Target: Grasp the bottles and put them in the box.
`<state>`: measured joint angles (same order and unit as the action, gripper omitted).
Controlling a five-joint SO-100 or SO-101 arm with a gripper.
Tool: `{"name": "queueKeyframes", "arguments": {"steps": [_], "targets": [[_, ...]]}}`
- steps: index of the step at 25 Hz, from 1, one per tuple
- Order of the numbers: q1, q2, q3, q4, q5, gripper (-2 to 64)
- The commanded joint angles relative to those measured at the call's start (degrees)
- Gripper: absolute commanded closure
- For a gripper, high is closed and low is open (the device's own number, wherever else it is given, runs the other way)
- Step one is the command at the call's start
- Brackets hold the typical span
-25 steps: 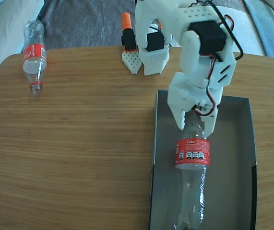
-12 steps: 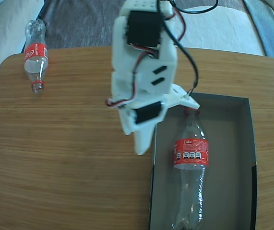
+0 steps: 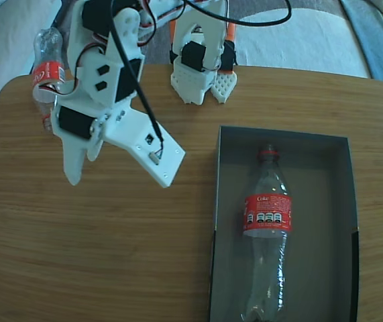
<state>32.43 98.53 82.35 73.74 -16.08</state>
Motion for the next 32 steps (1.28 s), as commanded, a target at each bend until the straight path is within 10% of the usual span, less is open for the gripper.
{"name": "queueKeyframes", "arguments": {"steps": [1, 22, 32], "targets": [[5.1, 1.85, -2.37, -0.62, 4.22, 41.8], [32.7, 1.85, 10.81, -2.99, 12.22, 41.0], [36.12, 1.85, 14.68, -2.99, 12.04, 25.5]]}}
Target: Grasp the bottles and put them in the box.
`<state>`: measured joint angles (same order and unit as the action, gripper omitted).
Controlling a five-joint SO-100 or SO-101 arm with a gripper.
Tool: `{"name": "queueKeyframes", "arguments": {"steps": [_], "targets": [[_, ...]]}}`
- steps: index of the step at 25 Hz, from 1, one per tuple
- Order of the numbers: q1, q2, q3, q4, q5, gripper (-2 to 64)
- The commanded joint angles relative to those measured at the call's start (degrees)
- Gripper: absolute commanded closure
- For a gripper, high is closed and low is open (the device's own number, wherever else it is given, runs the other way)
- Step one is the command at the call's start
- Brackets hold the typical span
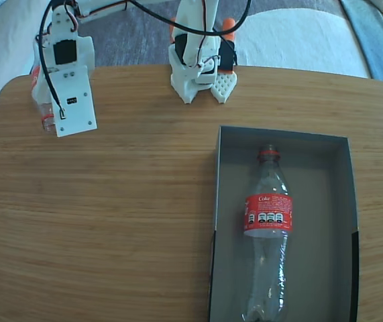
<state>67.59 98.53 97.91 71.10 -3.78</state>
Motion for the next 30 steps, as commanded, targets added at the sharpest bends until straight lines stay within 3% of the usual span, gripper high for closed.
{"name": "queueKeyframes", "arguments": {"steps": [1, 7, 14, 30], "targets": [[1.67, 1.85, -1.05, -0.35, -0.26, 25.3], [5.8, 1.76, -0.53, -0.35, -4.92, 18.7], [8.79, -5.19, -3.08, -1.93, -8.7, 19.4], [2.99, -17.05, -11.69, -3.6, -8.17, 19.4]]}}
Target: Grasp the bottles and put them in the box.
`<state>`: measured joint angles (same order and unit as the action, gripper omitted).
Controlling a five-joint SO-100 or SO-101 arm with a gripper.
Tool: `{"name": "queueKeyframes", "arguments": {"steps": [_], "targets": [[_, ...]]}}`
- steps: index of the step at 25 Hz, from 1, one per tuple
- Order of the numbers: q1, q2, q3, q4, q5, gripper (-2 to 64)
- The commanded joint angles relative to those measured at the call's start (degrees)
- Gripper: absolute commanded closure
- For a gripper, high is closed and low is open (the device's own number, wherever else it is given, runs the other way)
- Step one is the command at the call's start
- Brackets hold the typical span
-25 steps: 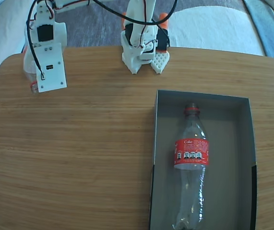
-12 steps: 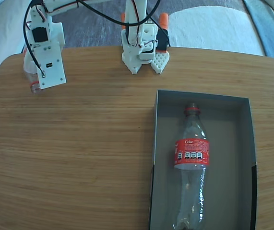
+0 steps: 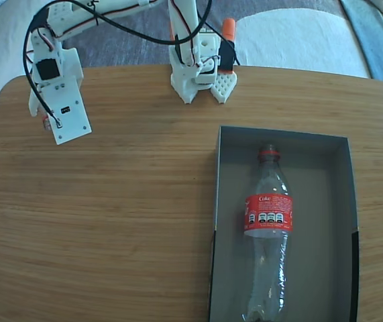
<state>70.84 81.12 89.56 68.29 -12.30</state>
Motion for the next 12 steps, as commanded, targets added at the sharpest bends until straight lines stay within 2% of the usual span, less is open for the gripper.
{"name": "queueKeyframes", "arguments": {"steps": [1, 12], "targets": [[-0.26, -0.18, -3.87, -0.79, 0.35, 19.4], [0.35, -4.39, -6.86, -0.79, 1.58, 19.4]]}}
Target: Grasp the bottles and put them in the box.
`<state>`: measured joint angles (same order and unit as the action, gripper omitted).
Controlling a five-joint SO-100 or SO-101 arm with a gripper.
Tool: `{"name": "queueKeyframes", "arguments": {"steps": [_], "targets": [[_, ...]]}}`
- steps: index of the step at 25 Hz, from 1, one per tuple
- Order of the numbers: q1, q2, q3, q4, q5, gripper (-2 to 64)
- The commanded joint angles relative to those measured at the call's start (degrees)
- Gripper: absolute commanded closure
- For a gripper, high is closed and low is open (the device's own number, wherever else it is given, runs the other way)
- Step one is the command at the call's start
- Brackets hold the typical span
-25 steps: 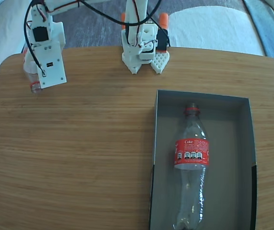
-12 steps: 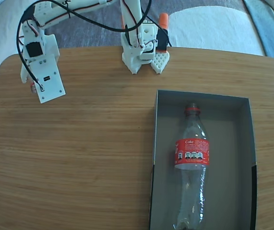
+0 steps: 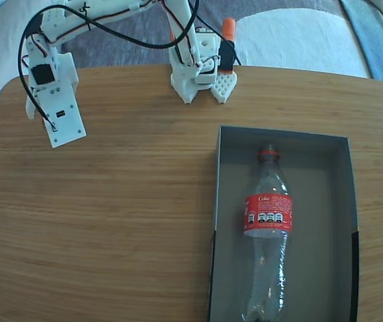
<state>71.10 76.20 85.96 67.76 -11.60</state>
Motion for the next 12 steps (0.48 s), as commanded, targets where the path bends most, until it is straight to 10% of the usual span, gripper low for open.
{"name": "queueKeyframes", "arguments": {"steps": [1, 12], "targets": [[0.0, 0.18, -3.34, -0.26, 1.85, 19.4], [0.09, -1.23, -3.43, -0.26, 4.66, 19.4]]}}
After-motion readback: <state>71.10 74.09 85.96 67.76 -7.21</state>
